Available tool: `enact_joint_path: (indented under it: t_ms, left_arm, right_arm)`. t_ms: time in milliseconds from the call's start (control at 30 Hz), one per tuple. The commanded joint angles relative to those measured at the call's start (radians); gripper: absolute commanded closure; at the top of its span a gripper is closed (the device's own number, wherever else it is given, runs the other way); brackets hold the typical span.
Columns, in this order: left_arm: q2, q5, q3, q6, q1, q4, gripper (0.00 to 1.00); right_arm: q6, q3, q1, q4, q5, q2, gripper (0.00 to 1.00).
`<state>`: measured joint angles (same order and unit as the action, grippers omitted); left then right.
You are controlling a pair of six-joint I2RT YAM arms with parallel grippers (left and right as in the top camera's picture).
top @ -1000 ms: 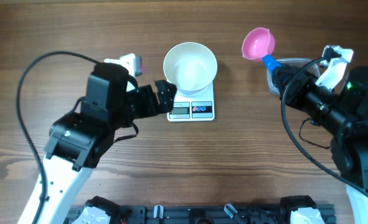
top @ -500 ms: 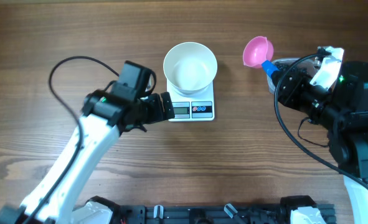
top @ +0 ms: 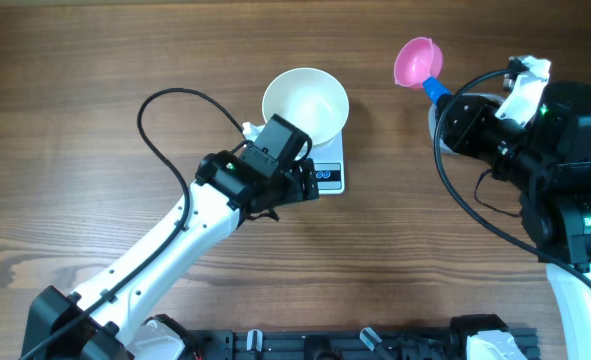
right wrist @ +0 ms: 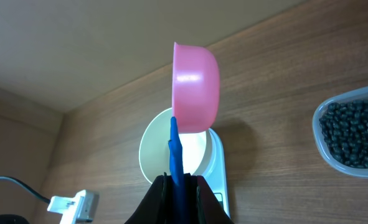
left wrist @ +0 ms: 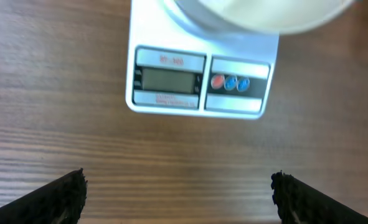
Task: Scoop item into bowl and weigh 150g on scale
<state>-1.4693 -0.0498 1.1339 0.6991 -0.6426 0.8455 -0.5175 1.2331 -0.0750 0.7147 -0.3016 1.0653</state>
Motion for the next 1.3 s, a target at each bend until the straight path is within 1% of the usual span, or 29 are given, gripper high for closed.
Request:
enact_joint_path:
  t_ms: [0,233,300,467,567,633,733,1267]
  left_arm:
    - [-0.067,-0.060,-0.005,0.047,-0.003,-0.030,0.00]
    - [-0.209,-0.061,-0.005,0.038,-0.003,-0.096,0.00]
    - [-0.250,-0.066,-0.005,0.038,-0.003,-0.126,0.00]
    - [-0.306,-0.101,-0.005,0.038,-0.003,-0.159,0.00]
    - [-0.313,-0.102,-0.005,0.037,-0.003,-0.167,0.00]
    - [-0.319,-0.101,-0.005,-0.005,-0.003,-0.185,0.00]
    - [-0.336,-0.101,-0.005,-0.006,-0.003,-0.219,0.00]
    - [-0.383,-0.102,-0.005,-0.006,-0.003,-0.264,0.00]
  right_arm:
    - [0.002,0.025,0.003,-0.025,0.017,-0.005,0.96]
    - [0.002,0.025,0.008,-0.073,0.017,-0.005,0.96]
    - [0.021,0.025,0.007,-0.089,0.016,-0.005,0.96]
    - [0.021,0.025,0.008,-0.097,0.017,-0.005,0.96]
    - [0.019,0.025,0.007,-0.097,0.015,-0.005,0.96]
    - [0.020,0.025,0.007,-0.101,0.013,-0.005,0.95]
    - [0.019,0.025,0.007,-0.108,0.013,-0.005,0.96]
    - [0.018,0.025,0.007,-0.123,0.013,-0.005,0.96]
